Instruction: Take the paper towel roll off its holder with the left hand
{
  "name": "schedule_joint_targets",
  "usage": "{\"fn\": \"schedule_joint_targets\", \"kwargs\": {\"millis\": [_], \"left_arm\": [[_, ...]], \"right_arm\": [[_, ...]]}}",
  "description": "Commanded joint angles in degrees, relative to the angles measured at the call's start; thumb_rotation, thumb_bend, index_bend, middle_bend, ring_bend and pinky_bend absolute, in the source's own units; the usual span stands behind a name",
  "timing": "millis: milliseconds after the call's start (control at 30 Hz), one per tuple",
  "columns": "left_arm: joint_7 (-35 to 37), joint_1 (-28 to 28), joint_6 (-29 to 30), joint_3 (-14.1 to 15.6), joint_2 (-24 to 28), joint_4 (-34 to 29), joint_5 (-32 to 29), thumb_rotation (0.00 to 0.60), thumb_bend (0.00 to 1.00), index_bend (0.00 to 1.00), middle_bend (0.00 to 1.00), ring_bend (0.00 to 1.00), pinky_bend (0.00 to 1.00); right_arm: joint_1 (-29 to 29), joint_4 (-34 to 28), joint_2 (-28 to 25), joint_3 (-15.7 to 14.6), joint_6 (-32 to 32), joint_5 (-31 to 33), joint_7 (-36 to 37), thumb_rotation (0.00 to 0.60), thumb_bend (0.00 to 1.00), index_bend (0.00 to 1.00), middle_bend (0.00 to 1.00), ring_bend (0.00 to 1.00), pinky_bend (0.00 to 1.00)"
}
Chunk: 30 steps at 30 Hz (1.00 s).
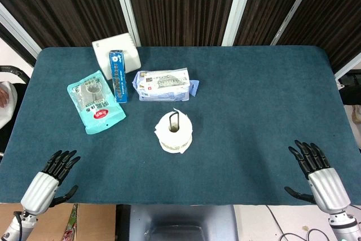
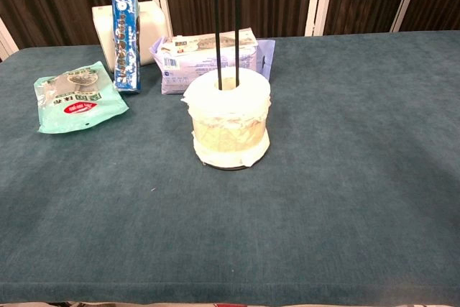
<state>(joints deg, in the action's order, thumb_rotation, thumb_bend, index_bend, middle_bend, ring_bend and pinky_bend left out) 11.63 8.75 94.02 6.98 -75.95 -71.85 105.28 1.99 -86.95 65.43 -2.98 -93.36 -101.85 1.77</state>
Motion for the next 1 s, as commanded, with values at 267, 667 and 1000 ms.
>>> {"fn": "schedule_joint_targets", "kwargs": {"millis": [267,667,1000], "left_arm": [[28.9,3.2,3.8,0.5,-10.5,6.4,2.1,0.600,0.34,0.00,0.00,0.00,0.01],[29.0,11.3,-14.6,-7.0,-20.7,-4.8,-10.2,0.600,0.33,0.00,0.00,0.00,0.05],[19.2,16.7,-24.9,-14.7,-28.7,-6.7,-21.6,0.600,0.34,0.00,0.00,0.00,0.01]], "right_arm": [[0.6,-1.3,-1.4,-0.9,1.5,-0.5,2.2,0.600,0.06,0.00,0.00,0.00,0.00],[1.9,-1.9,-2.4,-2.1,3.5,-1.6,5.5,0.600,0.06,0.00,0.00,0.00,0.00],[2.4,-3.4,-3.2,-1.0,5.5,1.8,5.7,0.600,0.06,0.00,0.00,0.00,0.00]]}}
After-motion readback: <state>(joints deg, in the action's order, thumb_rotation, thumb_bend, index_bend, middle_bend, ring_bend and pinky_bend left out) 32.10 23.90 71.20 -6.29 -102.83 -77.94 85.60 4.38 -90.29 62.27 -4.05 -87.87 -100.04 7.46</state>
